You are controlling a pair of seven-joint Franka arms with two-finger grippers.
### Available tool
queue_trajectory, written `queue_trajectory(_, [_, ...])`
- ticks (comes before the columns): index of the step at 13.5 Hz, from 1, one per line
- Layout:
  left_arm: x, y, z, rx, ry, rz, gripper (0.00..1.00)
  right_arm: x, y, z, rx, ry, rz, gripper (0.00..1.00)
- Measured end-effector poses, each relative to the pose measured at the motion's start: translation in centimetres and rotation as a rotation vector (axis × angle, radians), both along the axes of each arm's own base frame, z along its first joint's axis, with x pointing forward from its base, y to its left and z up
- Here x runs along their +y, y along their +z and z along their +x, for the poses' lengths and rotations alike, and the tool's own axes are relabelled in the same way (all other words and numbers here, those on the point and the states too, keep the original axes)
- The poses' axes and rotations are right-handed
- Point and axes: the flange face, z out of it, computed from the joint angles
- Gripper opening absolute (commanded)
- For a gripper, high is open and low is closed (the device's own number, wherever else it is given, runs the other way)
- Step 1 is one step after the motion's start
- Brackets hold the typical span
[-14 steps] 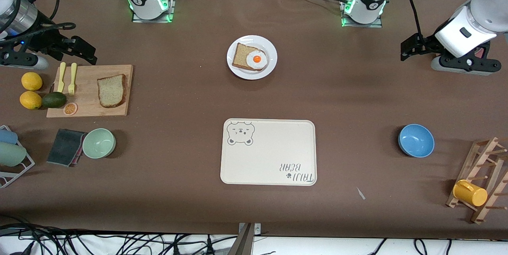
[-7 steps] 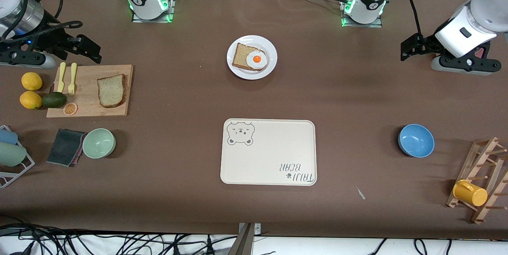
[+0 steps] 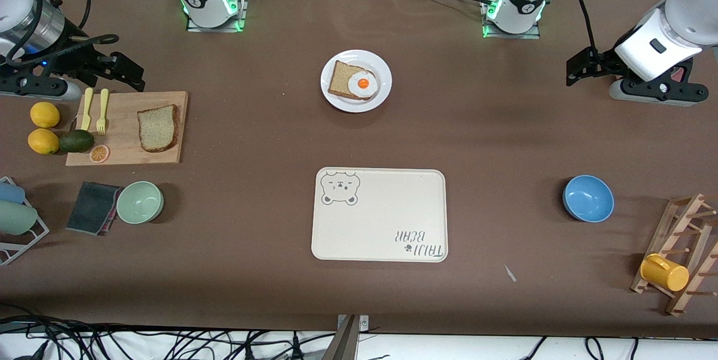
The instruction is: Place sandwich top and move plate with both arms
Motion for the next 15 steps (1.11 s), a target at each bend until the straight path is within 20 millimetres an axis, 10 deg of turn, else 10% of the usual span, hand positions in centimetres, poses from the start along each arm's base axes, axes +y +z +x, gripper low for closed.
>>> queue_trajectory(15, [0.1, 0.0, 0.01, 0.0, 0.002, 0.0, 1.0, -0.16, -1.23, 0.96, 0.003, -0.004, 0.003, 1.0])
